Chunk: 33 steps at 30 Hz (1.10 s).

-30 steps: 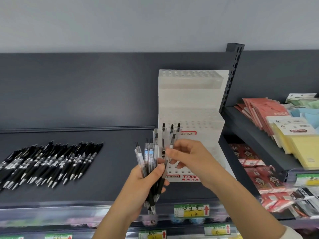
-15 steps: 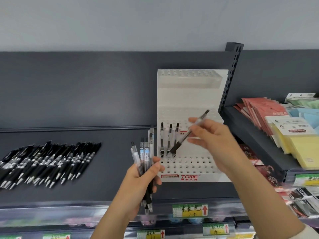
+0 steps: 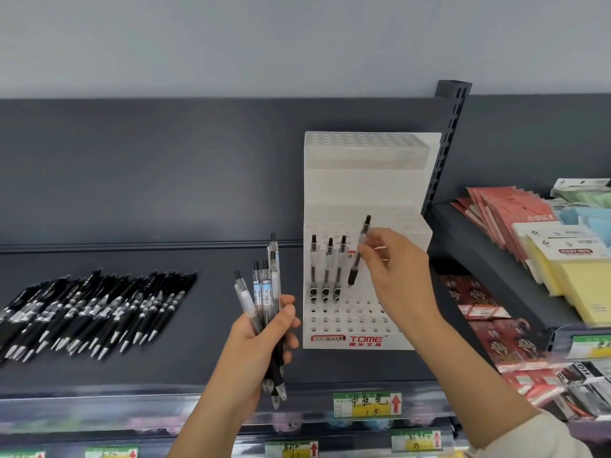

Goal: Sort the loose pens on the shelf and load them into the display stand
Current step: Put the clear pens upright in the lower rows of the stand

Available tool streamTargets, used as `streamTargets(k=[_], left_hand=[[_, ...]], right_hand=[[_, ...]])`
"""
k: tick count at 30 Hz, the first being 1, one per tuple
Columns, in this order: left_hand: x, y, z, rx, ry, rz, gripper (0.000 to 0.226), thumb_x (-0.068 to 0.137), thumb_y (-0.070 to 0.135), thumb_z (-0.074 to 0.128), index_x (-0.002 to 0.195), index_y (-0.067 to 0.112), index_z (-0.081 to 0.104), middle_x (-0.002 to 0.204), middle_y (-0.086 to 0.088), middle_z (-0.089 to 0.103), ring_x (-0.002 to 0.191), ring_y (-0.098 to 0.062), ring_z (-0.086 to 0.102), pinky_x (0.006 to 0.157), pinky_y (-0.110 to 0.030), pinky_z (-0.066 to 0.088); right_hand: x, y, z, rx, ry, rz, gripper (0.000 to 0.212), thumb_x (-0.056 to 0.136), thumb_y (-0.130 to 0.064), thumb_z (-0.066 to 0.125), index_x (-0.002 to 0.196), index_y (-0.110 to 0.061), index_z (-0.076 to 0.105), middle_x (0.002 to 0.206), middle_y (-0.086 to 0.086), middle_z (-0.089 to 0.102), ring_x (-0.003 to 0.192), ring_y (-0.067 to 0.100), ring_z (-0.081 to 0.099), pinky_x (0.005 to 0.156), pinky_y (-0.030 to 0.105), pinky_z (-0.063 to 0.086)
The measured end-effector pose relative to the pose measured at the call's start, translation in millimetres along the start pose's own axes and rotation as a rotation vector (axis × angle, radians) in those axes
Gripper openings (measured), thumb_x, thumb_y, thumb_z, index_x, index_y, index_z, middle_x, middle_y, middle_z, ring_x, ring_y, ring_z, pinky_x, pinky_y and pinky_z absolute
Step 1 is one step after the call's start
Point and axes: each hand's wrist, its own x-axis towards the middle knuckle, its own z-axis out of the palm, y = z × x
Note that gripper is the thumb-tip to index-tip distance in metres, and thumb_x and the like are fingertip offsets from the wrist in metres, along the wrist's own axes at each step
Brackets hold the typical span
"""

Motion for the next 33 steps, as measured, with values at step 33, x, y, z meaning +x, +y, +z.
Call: streamTargets(k=[33], left_hand=[[-3.4, 3.8, 11.1, 0.116, -0.240, -0.113, 0.025, 0.090, 0.022, 0.055, 0.110, 0.008, 0.058, 0.092, -0.010, 0.074, 0.073, -0.017, 0.068, 0.055, -0.025, 0.051]], right_hand=[[-16.3, -14.8, -17.1, 0.747, -0.422, 0.270, 0.008, 0.084, -0.001, 0.059, 0.086, -0.009, 0.061, 0.067, -0.003, 0.067, 0.064, 0.010, 0.063, 0.067, 0.023, 0.054]])
